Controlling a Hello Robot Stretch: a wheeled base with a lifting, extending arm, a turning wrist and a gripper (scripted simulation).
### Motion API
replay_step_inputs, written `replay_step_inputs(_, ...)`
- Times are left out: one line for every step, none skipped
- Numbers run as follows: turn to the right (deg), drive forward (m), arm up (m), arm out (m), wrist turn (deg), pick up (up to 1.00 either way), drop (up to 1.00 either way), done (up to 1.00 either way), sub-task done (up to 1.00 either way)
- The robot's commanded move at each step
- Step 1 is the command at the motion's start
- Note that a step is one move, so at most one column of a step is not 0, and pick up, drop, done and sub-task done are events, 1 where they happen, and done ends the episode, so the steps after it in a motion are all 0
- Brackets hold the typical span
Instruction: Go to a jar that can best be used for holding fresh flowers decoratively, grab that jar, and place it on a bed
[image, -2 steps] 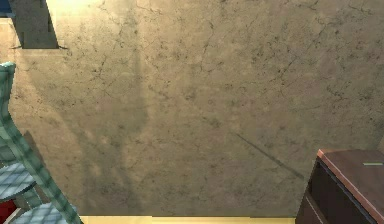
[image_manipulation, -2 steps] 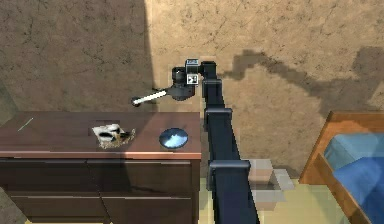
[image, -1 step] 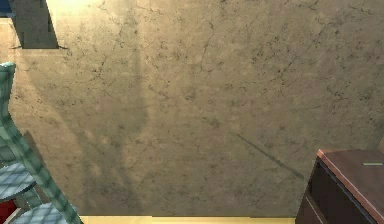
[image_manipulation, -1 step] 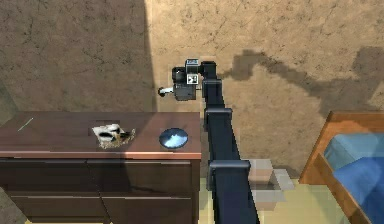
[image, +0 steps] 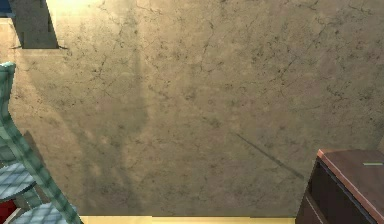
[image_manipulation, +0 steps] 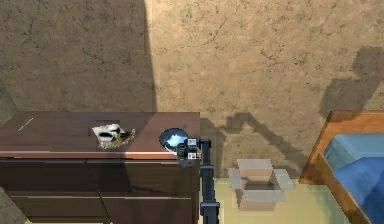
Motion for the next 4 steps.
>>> replay_step_inputs(0.0,0.0,0.0,0.0,0.0,1.0,0.0,0.0,0.0)
replay_step_inputs(0.0,0.0,0.1,0.0,0.0,0.0,0.0,0.0,0.0)
replay_step_inputs(0.0,0.0,0.28,0.0,0.0,0.0,0.0,0.0,0.0)
replay_step_inputs(0.0,0.0,0.0,0.0,-45.0,0.0,0.0,0.0,0.0)
